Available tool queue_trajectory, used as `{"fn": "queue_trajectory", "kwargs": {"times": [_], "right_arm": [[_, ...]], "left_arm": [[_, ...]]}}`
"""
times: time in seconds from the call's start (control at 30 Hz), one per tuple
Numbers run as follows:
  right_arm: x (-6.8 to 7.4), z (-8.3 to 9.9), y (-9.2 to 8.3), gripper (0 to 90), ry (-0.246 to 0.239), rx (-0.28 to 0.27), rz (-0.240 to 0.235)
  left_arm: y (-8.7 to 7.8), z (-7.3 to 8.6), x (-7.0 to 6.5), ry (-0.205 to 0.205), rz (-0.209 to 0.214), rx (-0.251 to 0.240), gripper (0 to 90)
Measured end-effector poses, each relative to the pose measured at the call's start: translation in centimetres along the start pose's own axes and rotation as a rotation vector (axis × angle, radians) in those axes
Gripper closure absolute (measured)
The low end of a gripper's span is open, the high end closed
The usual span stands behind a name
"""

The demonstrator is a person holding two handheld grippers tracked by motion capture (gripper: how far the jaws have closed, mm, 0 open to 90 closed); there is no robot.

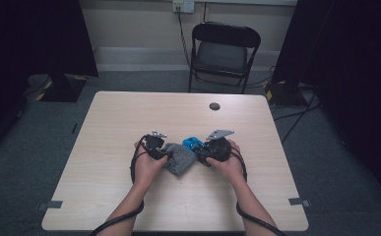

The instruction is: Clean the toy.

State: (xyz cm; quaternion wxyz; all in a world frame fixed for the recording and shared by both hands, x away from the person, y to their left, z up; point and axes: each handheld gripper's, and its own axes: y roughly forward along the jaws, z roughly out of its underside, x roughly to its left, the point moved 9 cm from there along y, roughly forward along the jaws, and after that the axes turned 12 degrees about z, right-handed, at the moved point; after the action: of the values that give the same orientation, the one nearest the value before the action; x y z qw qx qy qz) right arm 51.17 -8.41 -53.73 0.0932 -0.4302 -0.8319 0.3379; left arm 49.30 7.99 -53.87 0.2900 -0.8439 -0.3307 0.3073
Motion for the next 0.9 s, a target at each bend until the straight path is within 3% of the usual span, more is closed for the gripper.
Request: {"fn": "queue_trajectory", "kwargs": {"times": [0.4,0.9], "right_arm": [[0.0,0.0,0.0,42.6,-0.001,0.000,-0.004],[0.0,0.0,0.0,42.6,-0.003,0.001,-0.002]], "left_arm": [[-0.7,-0.3,1.9,-0.029,-0.040,0.007,74.4],[-1.3,-0.4,3.3,-0.070,-0.059,-0.009,74.5]]}}
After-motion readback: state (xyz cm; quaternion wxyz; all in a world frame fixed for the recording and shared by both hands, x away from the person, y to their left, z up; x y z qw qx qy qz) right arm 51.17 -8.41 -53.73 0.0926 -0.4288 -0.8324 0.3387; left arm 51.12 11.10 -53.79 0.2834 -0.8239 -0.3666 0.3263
